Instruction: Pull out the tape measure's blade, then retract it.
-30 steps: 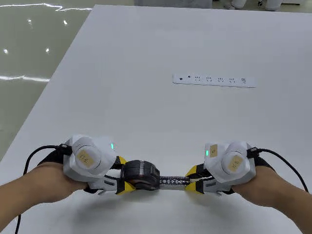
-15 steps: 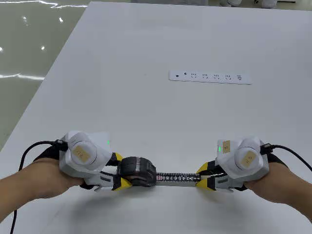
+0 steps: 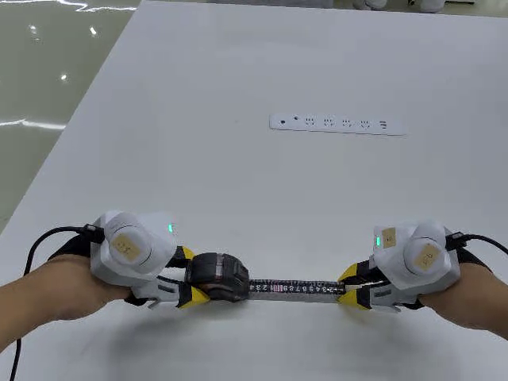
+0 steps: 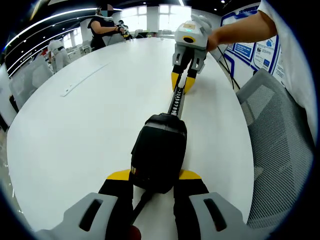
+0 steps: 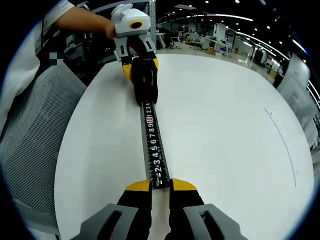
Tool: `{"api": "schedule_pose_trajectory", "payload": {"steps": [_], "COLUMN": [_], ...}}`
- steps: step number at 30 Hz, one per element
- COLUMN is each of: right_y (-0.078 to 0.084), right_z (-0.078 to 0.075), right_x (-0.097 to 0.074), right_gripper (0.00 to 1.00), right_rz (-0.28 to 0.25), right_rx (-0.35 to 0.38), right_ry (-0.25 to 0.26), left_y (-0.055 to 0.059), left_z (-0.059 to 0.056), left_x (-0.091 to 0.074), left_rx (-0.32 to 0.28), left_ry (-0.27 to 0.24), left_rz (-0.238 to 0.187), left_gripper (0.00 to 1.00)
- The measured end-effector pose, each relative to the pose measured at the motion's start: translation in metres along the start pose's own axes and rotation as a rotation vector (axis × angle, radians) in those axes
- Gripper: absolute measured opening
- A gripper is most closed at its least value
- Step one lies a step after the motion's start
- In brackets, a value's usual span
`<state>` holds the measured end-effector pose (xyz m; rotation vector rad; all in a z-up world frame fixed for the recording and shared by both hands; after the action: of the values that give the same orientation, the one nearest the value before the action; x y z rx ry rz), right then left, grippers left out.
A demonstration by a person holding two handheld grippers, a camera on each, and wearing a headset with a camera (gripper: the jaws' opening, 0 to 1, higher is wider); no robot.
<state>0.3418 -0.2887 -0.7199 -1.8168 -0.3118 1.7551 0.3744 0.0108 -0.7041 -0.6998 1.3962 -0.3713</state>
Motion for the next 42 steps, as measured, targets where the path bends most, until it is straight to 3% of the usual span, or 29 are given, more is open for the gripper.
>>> {"api": "schedule_pose_trajectory", "payload": {"steps": [42], "right_y": [0.073], "right_z": [-0.004], "right_x": [-0.056], "right_gripper": [0.09], "right_rz": [0.085], "right_rx": [0.057], "right_ry": [0.066], "left_y": [-0.001], "left_z": [0.0], "left_x": [0.001], "left_rx": [0.004], "left_ry": [0.0], "left_rz": [0.004], "left_gripper": [0.26]}}
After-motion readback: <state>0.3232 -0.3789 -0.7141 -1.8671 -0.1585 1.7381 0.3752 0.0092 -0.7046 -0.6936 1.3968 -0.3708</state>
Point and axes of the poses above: the centre of the closed fingertips' face, and the gripper's own axes: x roughly forward along the fingers, z roughly to its left, y roughly out of its underside, the point moved 9 cm from there along -x, roughly backward along the fingers, and after that the axes turned 2 degrees about -y, right-handed, at the moved point
